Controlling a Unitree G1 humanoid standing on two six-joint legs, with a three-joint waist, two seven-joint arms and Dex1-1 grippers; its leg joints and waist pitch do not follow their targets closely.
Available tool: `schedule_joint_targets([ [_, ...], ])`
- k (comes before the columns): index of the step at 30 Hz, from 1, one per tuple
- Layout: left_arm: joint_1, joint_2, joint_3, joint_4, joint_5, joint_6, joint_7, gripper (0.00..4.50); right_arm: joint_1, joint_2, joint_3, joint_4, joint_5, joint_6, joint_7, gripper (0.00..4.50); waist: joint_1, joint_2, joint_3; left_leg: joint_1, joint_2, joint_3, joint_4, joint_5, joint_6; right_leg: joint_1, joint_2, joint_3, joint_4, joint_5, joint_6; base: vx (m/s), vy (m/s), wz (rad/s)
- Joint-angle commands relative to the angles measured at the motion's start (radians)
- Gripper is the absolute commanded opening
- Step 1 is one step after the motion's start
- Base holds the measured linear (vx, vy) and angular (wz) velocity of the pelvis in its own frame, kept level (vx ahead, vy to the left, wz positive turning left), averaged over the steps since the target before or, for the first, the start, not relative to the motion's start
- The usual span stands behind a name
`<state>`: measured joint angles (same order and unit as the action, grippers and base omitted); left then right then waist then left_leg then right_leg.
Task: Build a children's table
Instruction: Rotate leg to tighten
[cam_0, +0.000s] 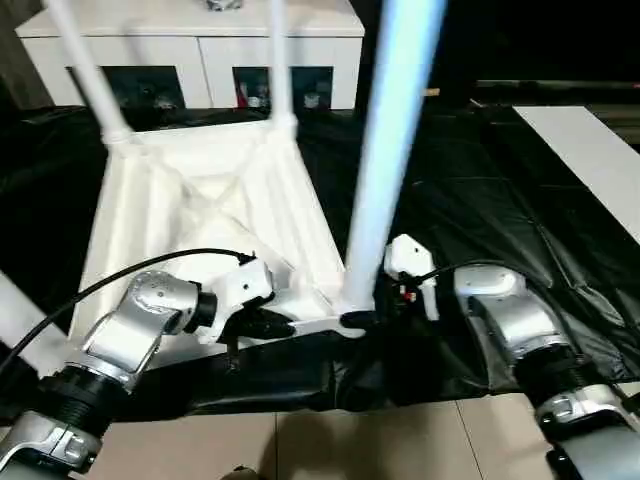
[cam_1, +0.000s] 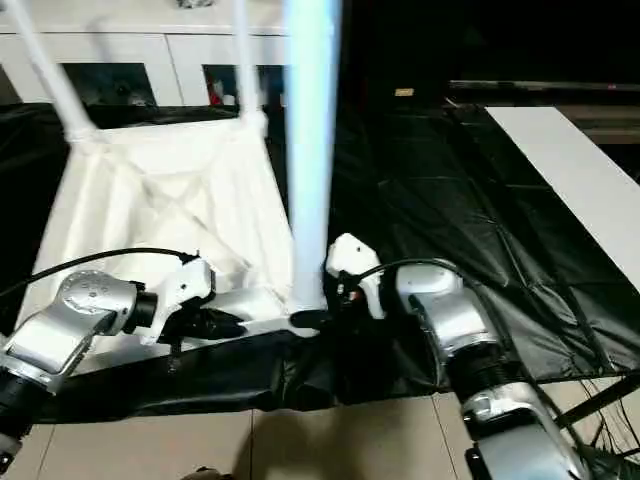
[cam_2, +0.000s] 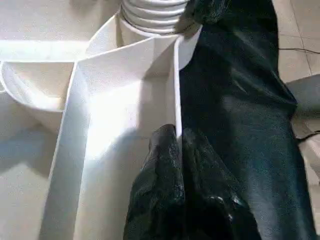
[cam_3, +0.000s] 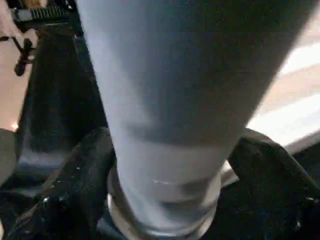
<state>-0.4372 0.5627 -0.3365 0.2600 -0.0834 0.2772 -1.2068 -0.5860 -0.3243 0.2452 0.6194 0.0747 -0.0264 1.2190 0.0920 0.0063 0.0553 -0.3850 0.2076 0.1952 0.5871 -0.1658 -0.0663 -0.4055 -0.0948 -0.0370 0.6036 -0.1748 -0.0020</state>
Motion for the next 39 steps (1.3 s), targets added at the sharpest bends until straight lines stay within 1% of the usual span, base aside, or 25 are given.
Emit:
schedule_joint_targets([
  [1,-0.012,-0.004,-0.033,-0.026,-0.002,-0.01,-0.033,0.0,-0.03,0.002,0.0,0.01,0.02,0.01,0.021,3.62,-0.008,0.011,-0.067,0.032,0.021,-0.008,-0.078,-0.329,-0.013,0.033,-0.03,0.024,-0.062,-0.23,-0.22,0.0,0.0,0.0],
  [4,-0.011,-0.004,-0.032,-0.023,0.003,-0.013,-0.033,0.0,-0.035,0.001,0.009,0.014,0.016,0.013,0.032,3.51,-0.009,0.012,-0.067,0.03,0.021,-0.009,-0.078,-0.324,-0.014,0.033,-0.03,0.024,-0.061,-0.23,-0.216,0.0,0.0,0.0],
  [6,-0.01,-0.004,-0.03,-0.021,0.005,-0.014,-0.033,0.0,-0.036,-0.001,0.013,0.017,0.013,0.01,0.036,3.29,-0.008,0.012,-0.069,0.03,0.02,-0.009,-0.076,-0.308,-0.011,0.034,-0.03,0.024,-0.059,-0.208,-0.22,0.0,0.0,0.0],
  [7,-0.007,-0.003,-0.027,-0.018,0.009,-0.015,-0.03,0.0,-0.038,-0.01,0.018,0.022,0.002,0.001,0.048,3.23,-0.009,0.002,-0.069,0.028,0.02,-0.007,-0.076,-0.3,-0.006,0.035,-0.028,0.023,-0.059,-0.199,-0.222,0.0,0.0,0.0],
  [9,-0.005,-0.002,-0.027,-0.019,0.01,-0.015,-0.028,0.0,-0.037,-0.013,0.019,0.023,-0.001,-0.003,0.053,3.05,-0.008,0.007,-0.068,0.028,0.02,-0.007,-0.075,-0.295,-0.002,0.034,-0.03,0.024,-0.058,-0.202,-0.223,0.0,0.0,0.0],
  [10,-0.003,0.0,-0.026,-0.016,0.011,-0.017,-0.027,0.0,-0.04,-0.023,0.026,0.031,-0.019,-0.022,0.056,2.93,-0.008,0.006,-0.069,0.028,0.02,-0.008,-0.075,-0.293,-0.002,0.035,-0.031,0.023,-0.057,-0.207,-0.222,0.0,0.0,0.0],
  [12,-0.002,0.002,-0.026,-0.013,0.012,-0.02,-0.028,0.0,-0.046,-0.031,0.032,0.043,-0.03,-0.033,0.062,2.93,-0.008,0.007,-0.069,0.029,0.02,-0.007,-0.075,-0.295,-0.003,0.034,-0.03,0.023,-0.059,-0.212,-0.221,0.0,0.0,0.0],
  [15,-0.003,0.005,-0.027,-0.007,0.015,-0.024,-0.028,0.0,-0.052,-0.037,0.037,0.054,-0.037,-0.034,0.069,2.74,-0.007,0.007,-0.07,0.028,0.02,-0.007,-0.073,-0.288,0.001,0.034,-0.03,0.023,-0.057,-0.204,-0.223,0.0,0.0,0.0],
  [17,-0.003,0.004,-0.028,-0.007,0.016,-0.024,-0.029,0.0,-0.053,-0.039,0.037,0.058,-0.038,-0.032,0.075,2.72,-0.008,0.004,-0.07,0.027,0.02,-0.007,-0.073,-0.282,0.003,0.035,-0.03,0.023,-0.056,-0.199,-0.224,0.0,0.0,0.0],
  [22,-0.002,0.004,-0.03,-0.006,0.019,-0.024,-0.028,0.0,-0.056,-0.032,0.033,0.069,-0.032,-0.016,0.073,2.67,-0.007,0.006,-0.07,0.027,0.02,-0.007,-0.072,-0.274,0.006,0.035,-0.03,0.023,-0.055,-0.196,-0.226,0.0,0.0,0.0],
  [23,-0.001,-0.002,-0.025,-0.002,0.023,-0.014,-0.008,0.0,-0.061,-0.016,0.023,0.087,-0.033,-0.003,0.031,2.67,-0.008,0.002,-0.07,0.027,0.02,-0.006,-0.072,-0.275,0.006,0.035,-0.03,0.023,-0.056,-0.199,-0.225,0.0,0.0,0.0],
  [24,-0.001,-0.005,-0.023,0.0,0.024,-0.011,-0.001,0.0,-0.062,-0.011,0.02,0.092,-0.034,0.0,0.017,2.67,-0.009,0.003,-0.069,0.026,0.019,-0.007,-0.072,-0.277,0.005,0.035,-0.03,0.024,-0.056,-0.207,-0.225,0.0,0.0,0.0],
  [25,-0.019,-0.045,0.003,0.04,0.047,0.027,0.11,0.0,-0.072,0.028,-0.006,0.138,-0.045,0.031,-0.115,2.67,-0.011,0.003,-0.066,0.026,0.019,-0.006,-0.074,-0.292,-0.001,0.033,-0.03,0.025,-0.058,-0.232,-0.219,0.0,0.0,0.0],
  [26,-0.019,-0.045,0.003,0.04,0.047,0.027,0.11,0.0,-0.072,0.028,-0.006,0.138,-0.045,0.031,-0.115,2.67,-0.014,0.002,-0.064,0.027,0.018,-0.005,-0.074,-0.299,-0.007,0.03,-0.03,0.026,-0.06,-0.248,-0.218,0.0,0.0,0.0],
  [28,-0.036,-0.085,0.029,0.073,0.055,0.058,0.196,0.0,-0.073,0.058,-0.027,0.161,-0.052,0.063,-0.224,2.66,-0.019,0.001,-0.061,0.031,0.015,-0.012,-0.077,-0.354,-0.036,0.028,-0.036,0.025,-0.071,-0.376,-0.185,0.0,0.0,0.0],
  [29,-0.05,-0.115,0.046,0.092,0.061,0.076,0.259,0.0,-0.069,0.083,-0.048,0.163,-0.04,0.092,-0.28,2.66,-0.019,-0.002,-0.061,0.03,0.014,-0.013,-0.077,-0.357,-0.041,0.029,-0.035,0.025,-0.073,-0.396,-0.173,0.0,0.0,0.0],
  [30,-0.062,-0.142,0.061,0.108,0.067,0.097,0.316,0.0,-0.063,0.106,-0.065,0.16,-0.031,0.115,-0.331,2.66,-0.023,-0.001,-0.059,0.031,0.015,-0.014,-0.079,-0.372,-0.046,0.026,-0.035,0.025,-0.076,-0.417,-0.159,0.0,0.0,0.0],
  [32,-0.073,-0.165,0.073,0.122,0.074,0.114,0.365,0.0,-0.059,0.124,-0.078,0.156,-0.027,0.133,-0.375,2.65,-0.026,-0.003,-0.062,0.032,0.014,-0.017,-0.078,-0.386,-0.043,0.025,-0.036,0.023,-0.081,-0.434,-0.147,0.0,0.0,0.0],
  [33,-0.11,-0.232,0.101,0.168,0.087,0.178,0.489,0.0,-0.049,0.186,-0.114,0.156,-0.026,0.178,-0.539,2.65,-0.032,-0.001,-0.06,0.03,0.013,-0.017,-0.079,-0.392,-0.045,0.024,-0.034,0.022,-0.082,-0.436,-0.143,0.0,0.0,0.0],
  [34,-0.124,-0.255,0.111,0.185,0.093,0.2,0.534,0.0,-0.047,0.207,-0.126,0.158,-0.027,0.191,-0.599,2.65,-0.036,0.0,-0.058,0.032,0.012,-0.014,-0.079,-0.39,-0.049,0.019,-0.03,0.024,-0.083,-0.435,-0.142,0.0,0.0,0.0],
  [35,-0.137,-0.272,0.112,0.201,0.103,0.211,0.566,0.0,-0.046,0.229,-0.136,0.162,-0.026,0.197,-0.648,2.65,-0.035,0.002,-0.06,0.04,0.01,-0.017,-0.077,-0.401,-0.056,0.015,-0.032,0.022,-0.088,-0.461,-0.137,0.0,0.0,0.0],
  [36,-0.15,-0.289,0.112,0.219,0.116,0.218,0.604,0.0,-0.047,0.252,-0.15,0.17,-0.025,0.196,-0.711,2.64,-0.036,-0.002,-0.06,0.035,0.009,-0.018,-0.077,-0.399,-0.053,0.018,-0.035,0.021,-0.092,-0.481,-0.125,0.0,0.0,0.0],
  [37,-0.165,-0.308,0.114,0.241,0.125,0.22,0.637,0.0,-0.052,0.279,-0.171,0.183,-0.019,0.2,-0.778,2.64,-0.037,-0.001,-0.061,0.03,0.009,-0.021,-0.079,-0.397,-0.052,0.019,-0.036,0.019,-0.093,-0.486,-0.116,0.0,0.0,0.0],
  [38,-0.174,-0.319,0.113,0.254,0.132,0.22,0.656,0.0,-0.056,0.295,-0.182,0.191,-0.017,0.203,-0.818,2.64,-0.037,0.0,-0.062,0.031,0.008,-0.021,-0.079,-0.396,-0.052,0.019,-0.035,0.018,-0.093,-0.483,-0.113,0.0,0.0,0.0],
  [39,-0.19,-0.337,0.113,0.278,0.142,0.217,0.686,0.0,-0.065,0.32,-0.195,0.204,-0.022,0.204,-0.881,2.64,-0.037,0.009,-0.063,0.033,0.008,-0.022,-0.078,-0.404,-0.053,0.017,-0.035,0.017,-0.094,-0.469,-0.112,0.0,0.0,0.0],
])
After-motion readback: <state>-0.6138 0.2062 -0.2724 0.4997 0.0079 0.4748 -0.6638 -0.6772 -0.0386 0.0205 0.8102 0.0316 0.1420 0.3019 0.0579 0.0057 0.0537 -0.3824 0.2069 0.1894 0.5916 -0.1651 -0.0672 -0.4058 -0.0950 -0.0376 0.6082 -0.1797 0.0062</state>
